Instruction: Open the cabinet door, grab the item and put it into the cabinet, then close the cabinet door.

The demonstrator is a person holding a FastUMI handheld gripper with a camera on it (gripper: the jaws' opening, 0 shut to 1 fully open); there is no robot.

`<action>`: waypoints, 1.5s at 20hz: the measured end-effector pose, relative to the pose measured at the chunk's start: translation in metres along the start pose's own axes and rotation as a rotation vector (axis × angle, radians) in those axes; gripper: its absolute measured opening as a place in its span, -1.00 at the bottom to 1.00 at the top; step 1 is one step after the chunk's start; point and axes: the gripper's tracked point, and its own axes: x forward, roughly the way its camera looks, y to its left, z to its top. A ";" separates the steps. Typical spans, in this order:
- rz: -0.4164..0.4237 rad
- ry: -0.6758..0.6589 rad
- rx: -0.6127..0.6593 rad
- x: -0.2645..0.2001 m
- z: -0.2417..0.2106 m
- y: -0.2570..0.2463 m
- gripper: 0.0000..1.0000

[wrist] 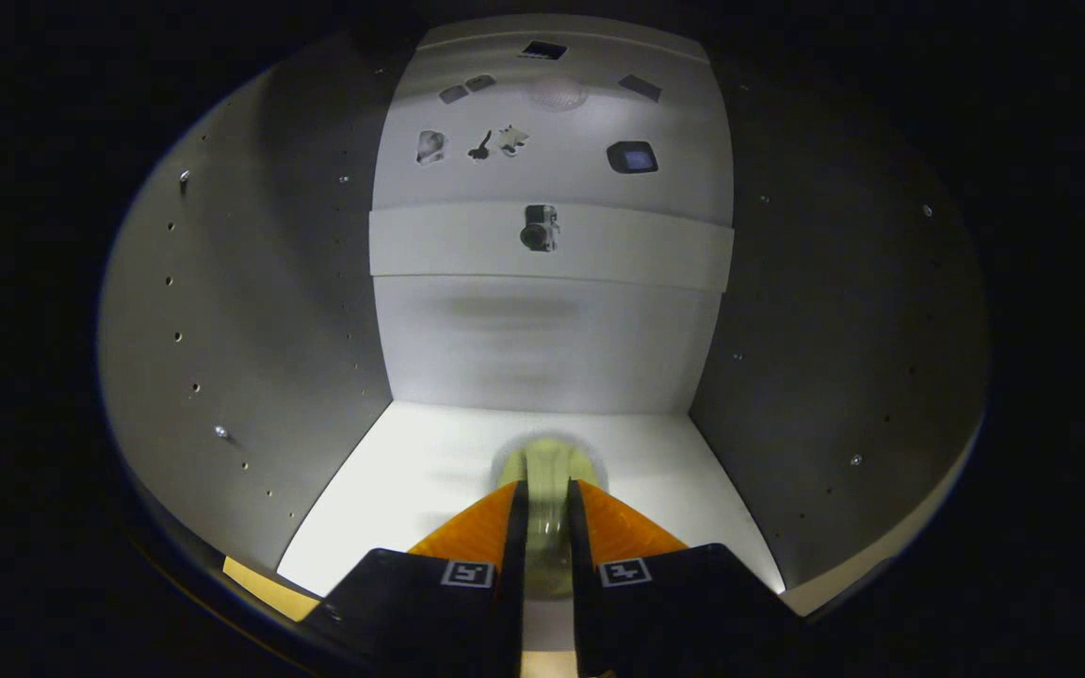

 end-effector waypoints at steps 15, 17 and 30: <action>0.053 -0.330 -0.069 -0.119 0.087 0.013 0.52; 0.053 -0.364 -0.059 -0.148 0.094 0.015 0.91; 0.073 -0.374 -0.124 -0.331 0.027 0.016 0.95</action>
